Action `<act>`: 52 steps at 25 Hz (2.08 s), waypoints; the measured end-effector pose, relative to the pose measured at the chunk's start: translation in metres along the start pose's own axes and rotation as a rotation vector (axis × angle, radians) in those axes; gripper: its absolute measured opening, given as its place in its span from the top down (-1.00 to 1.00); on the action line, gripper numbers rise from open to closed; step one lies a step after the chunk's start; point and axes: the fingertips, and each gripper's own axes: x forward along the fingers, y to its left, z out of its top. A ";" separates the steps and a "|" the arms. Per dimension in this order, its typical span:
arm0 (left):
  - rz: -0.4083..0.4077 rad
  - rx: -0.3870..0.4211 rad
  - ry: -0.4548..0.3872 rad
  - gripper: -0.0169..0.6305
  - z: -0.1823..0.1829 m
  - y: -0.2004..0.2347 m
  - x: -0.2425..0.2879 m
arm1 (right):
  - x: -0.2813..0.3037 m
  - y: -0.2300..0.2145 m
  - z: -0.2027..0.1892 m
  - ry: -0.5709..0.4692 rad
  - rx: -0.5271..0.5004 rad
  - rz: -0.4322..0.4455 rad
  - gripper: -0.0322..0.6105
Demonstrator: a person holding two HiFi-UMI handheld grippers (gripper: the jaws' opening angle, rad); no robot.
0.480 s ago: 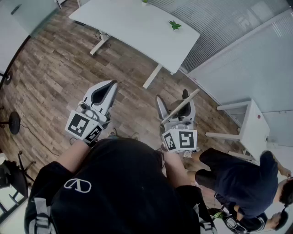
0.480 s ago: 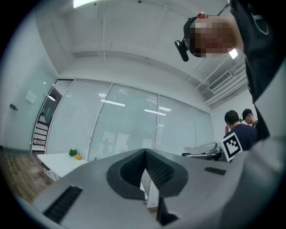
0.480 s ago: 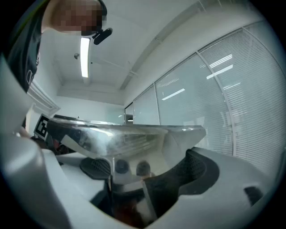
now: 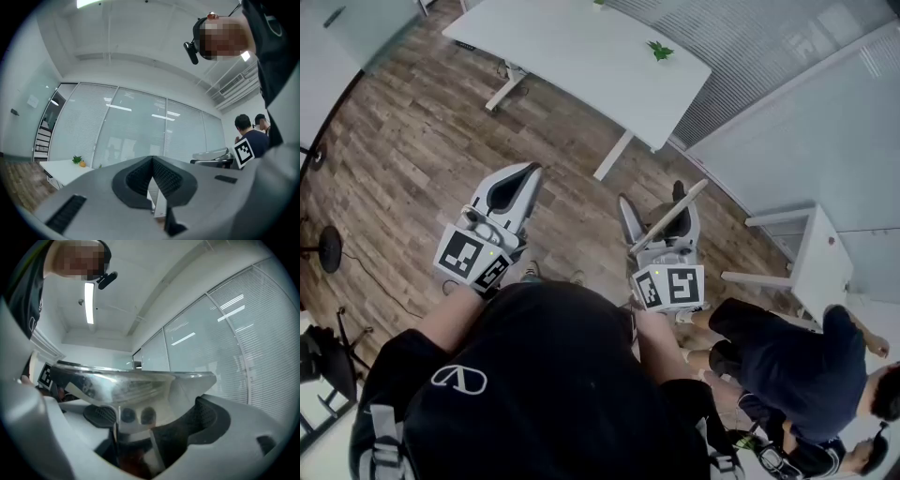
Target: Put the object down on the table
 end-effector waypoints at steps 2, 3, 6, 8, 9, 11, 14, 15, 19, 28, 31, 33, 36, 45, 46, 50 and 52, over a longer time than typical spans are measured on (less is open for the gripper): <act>0.007 0.004 -0.003 0.93 0.000 0.000 0.004 | 0.001 -0.003 -0.001 0.002 0.002 0.003 -0.43; 0.010 0.006 -0.004 0.93 -0.001 0.000 0.006 | 0.002 -0.006 -0.002 0.003 0.005 0.004 -0.42; 0.017 0.018 -0.003 0.93 -0.003 -0.004 0.011 | 0.000 -0.013 -0.004 -0.002 0.004 0.010 -0.42; 0.024 0.021 -0.001 0.93 -0.004 -0.009 0.014 | -0.002 -0.018 -0.003 -0.007 -0.007 0.022 -0.42; 0.029 0.024 0.000 0.93 -0.005 -0.012 0.016 | -0.002 -0.020 -0.002 -0.010 -0.012 0.031 -0.42; 0.042 0.032 0.001 0.93 -0.007 -0.017 0.021 | 0.000 -0.027 -0.002 -0.018 -0.013 0.052 -0.42; 0.057 0.050 -0.001 0.93 -0.011 -0.028 0.034 | 0.002 -0.044 -0.004 -0.025 -0.015 0.078 -0.42; 0.056 0.052 0.002 0.93 -0.014 -0.030 0.040 | 0.004 -0.049 -0.005 -0.023 -0.022 0.084 -0.42; 0.032 0.036 0.034 0.93 -0.027 -0.026 0.068 | 0.020 -0.067 -0.014 -0.008 -0.022 0.094 -0.42; -0.029 0.011 0.007 0.93 -0.034 0.069 0.153 | 0.129 -0.101 -0.026 -0.001 -0.056 0.053 -0.41; -0.080 0.003 -0.002 0.93 -0.035 0.105 0.191 | 0.178 -0.115 -0.024 -0.011 -0.073 0.020 -0.41; -0.101 0.003 -0.009 0.93 -0.033 0.131 0.213 | 0.211 -0.122 -0.023 -0.018 -0.084 0.003 -0.41; -0.121 -0.004 -0.016 0.93 -0.032 0.169 0.243 | 0.256 -0.132 -0.025 -0.017 -0.098 -0.018 -0.41; -0.122 -0.026 -0.014 0.93 -0.040 0.239 0.303 | 0.356 -0.165 -0.044 0.016 -0.121 -0.018 -0.41; -0.117 -0.028 -0.013 0.93 -0.042 0.244 0.310 | 0.366 -0.169 -0.047 0.018 -0.120 -0.012 -0.41; -0.099 -0.003 -0.015 0.93 -0.049 0.255 0.339 | 0.402 -0.191 -0.062 0.028 -0.106 0.021 -0.41; -0.083 0.007 -0.019 0.93 -0.058 0.261 0.357 | 0.420 -0.203 -0.071 0.034 -0.096 0.038 -0.41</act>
